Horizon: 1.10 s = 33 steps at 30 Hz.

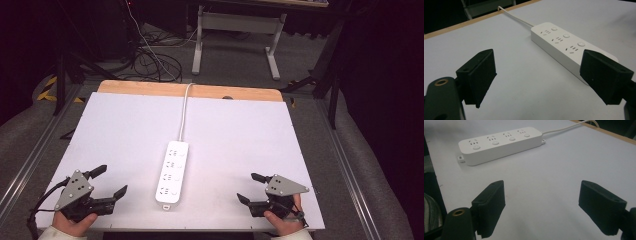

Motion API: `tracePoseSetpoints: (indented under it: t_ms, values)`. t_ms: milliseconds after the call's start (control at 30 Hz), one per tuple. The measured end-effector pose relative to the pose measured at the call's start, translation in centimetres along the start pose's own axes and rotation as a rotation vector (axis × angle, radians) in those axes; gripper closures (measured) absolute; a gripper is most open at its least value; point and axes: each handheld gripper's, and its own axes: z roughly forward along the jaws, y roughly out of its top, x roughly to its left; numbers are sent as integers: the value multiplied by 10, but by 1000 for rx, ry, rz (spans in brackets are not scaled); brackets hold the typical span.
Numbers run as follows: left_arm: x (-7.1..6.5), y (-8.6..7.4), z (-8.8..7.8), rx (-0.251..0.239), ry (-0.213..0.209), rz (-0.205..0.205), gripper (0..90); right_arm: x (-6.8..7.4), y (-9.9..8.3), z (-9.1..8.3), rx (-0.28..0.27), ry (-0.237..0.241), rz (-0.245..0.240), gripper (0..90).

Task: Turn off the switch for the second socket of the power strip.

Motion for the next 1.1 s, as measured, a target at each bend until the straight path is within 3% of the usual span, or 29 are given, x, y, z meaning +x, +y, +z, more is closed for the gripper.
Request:
tracePoseSetpoints:
  t_ms: [67,133,500,700,900,967,1100]
  values:
    - [-1,1,0,8,-1,8,142,0,0,0,1,0,0,217]
    - [-2,2,0,10,24,24,135,0,0,0,0,2,2,217]
    - [-2,6,-2,18,-20,32,189,2,-1,2,8,24,-4,224]
    - [-1,7,-2,23,-34,9,247,2,-1,3,9,36,-7,228]
    - [-1,12,-2,41,-82,2,355,2,-2,5,19,55,2,228]
    - [2,15,2,89,-163,-12,363,2,-2,6,19,56,3,228]
    - [-1,19,8,109,-126,4,295,3,-2,7,24,59,0,227]
